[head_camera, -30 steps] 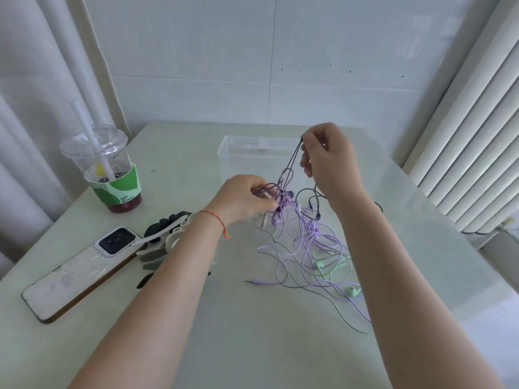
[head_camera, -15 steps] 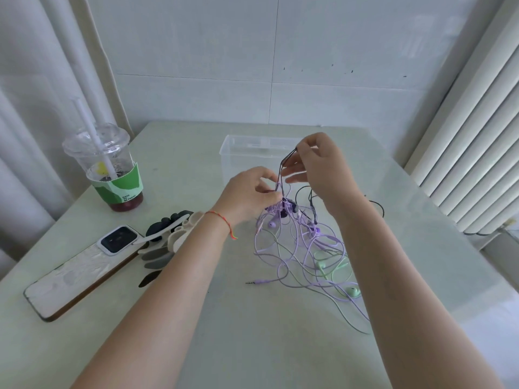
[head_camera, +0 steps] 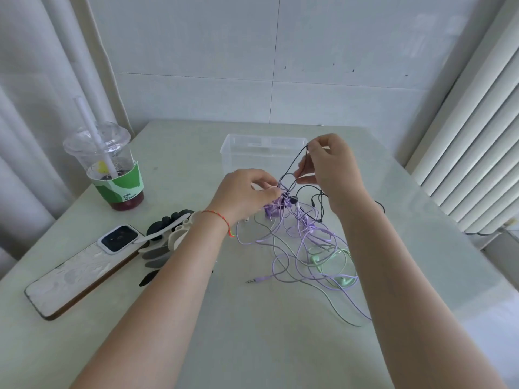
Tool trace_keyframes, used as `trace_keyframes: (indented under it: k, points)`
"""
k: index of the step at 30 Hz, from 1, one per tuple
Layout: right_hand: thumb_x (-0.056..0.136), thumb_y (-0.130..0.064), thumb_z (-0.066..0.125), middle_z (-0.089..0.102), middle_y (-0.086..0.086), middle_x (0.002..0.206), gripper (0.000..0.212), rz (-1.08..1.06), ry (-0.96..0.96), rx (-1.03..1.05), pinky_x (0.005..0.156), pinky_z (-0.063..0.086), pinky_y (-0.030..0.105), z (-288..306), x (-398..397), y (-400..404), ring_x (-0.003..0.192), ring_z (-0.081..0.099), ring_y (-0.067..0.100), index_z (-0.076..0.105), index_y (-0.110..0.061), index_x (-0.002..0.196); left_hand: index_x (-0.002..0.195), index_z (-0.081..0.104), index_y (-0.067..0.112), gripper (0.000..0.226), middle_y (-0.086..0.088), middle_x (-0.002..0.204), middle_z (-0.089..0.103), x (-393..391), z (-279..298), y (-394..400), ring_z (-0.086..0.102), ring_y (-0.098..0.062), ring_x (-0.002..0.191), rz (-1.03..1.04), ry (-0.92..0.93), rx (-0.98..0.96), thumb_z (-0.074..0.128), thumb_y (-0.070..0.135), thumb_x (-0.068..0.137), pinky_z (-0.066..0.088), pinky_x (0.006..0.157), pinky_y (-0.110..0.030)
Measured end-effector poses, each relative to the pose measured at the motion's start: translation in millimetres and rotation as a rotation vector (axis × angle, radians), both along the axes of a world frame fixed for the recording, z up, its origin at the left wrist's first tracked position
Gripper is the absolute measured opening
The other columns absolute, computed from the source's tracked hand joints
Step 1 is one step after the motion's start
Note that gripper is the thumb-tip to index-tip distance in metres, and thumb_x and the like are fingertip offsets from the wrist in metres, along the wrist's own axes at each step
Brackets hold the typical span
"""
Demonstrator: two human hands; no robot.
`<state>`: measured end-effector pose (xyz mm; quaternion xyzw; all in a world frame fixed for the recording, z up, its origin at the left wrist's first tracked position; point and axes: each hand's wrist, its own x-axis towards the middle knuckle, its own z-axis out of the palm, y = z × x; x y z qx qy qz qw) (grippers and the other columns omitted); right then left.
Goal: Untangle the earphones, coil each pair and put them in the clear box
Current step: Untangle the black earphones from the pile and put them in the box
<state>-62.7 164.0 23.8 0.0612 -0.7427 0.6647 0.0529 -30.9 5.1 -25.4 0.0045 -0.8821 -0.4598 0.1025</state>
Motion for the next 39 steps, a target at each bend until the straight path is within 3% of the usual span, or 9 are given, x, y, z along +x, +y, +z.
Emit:
trace_keyframes:
  k: [4,8,10,13,19,24,29,35,39]
  points:
    - [0.1,-0.009,0.041,0.063,0.015,0.07,0.007,0.101,-0.027,-0.082,0.058,0.059,0.036,2.8,6.7,-5.9,0.058,0.065,0.028,0.047,-0.006,0.1,0.082,0.072,0.032,0.008,0.011,0.089,0.067,-0.5,0.5,4.0,0.057,-0.007,0.07,0.02,0.062,-0.056,0.076,0.038,0.078,0.045,0.066,-0.015]
    - [0.101,-0.009,0.041,0.065,0.016,0.072,0.006,0.157,-0.003,-0.109,0.06,0.058,0.04,5.2,9.1,-7.2,0.062,0.066,0.03,0.046,-0.007,0.099,0.084,0.073,0.023,0.011,0.01,0.074,0.067,-2.1,-2.3,6.2,0.056,0.003,0.061,-0.02,-0.013,-0.012,0.074,0.034,0.084,0.042,0.063,-0.014]
    - [0.101,-0.011,0.042,0.066,0.012,0.072,0.007,0.124,0.003,-0.047,0.057,0.058,0.038,2.5,6.5,-5.8,0.065,0.066,0.026,0.047,-0.009,0.096,0.081,0.073,0.022,0.008,0.009,0.072,0.068,-2.9,-2.6,5.6,0.057,0.004,0.062,-0.019,-0.031,0.039,0.073,0.028,0.086,0.043,0.065,-0.013]
    - [0.1,-0.013,0.043,0.065,0.01,0.076,0.01,0.051,-0.042,0.135,0.048,0.054,0.031,-3.6,-1.0,1.1,0.067,0.063,0.021,0.048,-0.014,0.092,0.08,0.074,0.019,0.007,0.001,0.079,0.073,-4.9,-0.4,2.7,0.063,-0.009,0.072,0.04,-0.042,0.199,0.074,0.024,0.085,0.048,0.078,-0.023]
    - [0.101,-0.012,0.041,0.066,0.011,0.07,0.008,0.174,-0.215,0.278,0.054,0.054,0.039,-10.4,-3.0,3.3,0.059,0.063,0.03,0.047,-0.007,0.103,0.08,0.075,0.01,0.015,-0.009,0.075,0.074,-2.8,3.8,0.0,0.064,-0.021,0.059,0.105,-0.124,0.526,0.072,0.023,0.085,0.046,0.051,-0.024]
    - [0.101,-0.007,0.041,0.061,0.015,0.072,0.008,0.221,-0.313,0.056,0.051,0.057,0.033,-7.6,2.2,-0.6,0.053,0.063,0.029,0.048,-0.005,0.097,0.073,0.074,0.017,0.01,0.003,0.061,0.067,-5.2,1.6,2.0,0.055,-0.008,0.053,0.196,-0.089,0.431,0.074,0.021,0.082,0.042,0.052,-0.016]
    - [0.102,-0.005,0.042,0.062,0.019,0.074,0.012,0.322,-0.331,-0.138,0.06,0.061,0.034,-3.7,5.8,-0.5,0.057,0.066,0.029,0.048,-0.004,0.091,0.084,0.072,0.01,0.001,0.007,0.054,0.062,-3.7,2.4,5.0,0.052,0.001,0.042,0.126,-0.124,0.468,0.071,0.01,0.085,0.038,0.042,-0.011]
    - [0.103,-0.012,0.043,0.072,0.019,0.079,0.01,0.497,-0.327,0.019,0.056,0.058,0.03,-2.6,10.1,3.3,0.064,0.069,0.027,0.048,-0.005,0.097,0.085,0.07,0.007,0.004,-0.001,0.063,0.064,-1.9,4.9,4.6,0.057,-0.005,0.05,0.106,-0.113,0.514,0.066,0.007,0.087,0.039,0.045,-0.01]
    - [0.102,-0.012,0.046,0.068,0.016,0.079,0.011,0.503,-0.32,0.11,0.057,0.059,0.031,-4.3,9.0,7.5,0.074,0.071,0.037,0.05,-0.005,0.096,0.081,0.068,0.016,0.008,-0.002,0.068,0.065,-4.3,4.7,5.0,0.057,-0.012,0.057,0.09,-0.116,0.524,0.066,0.014,0.089,0.041,0.056,-0.021]
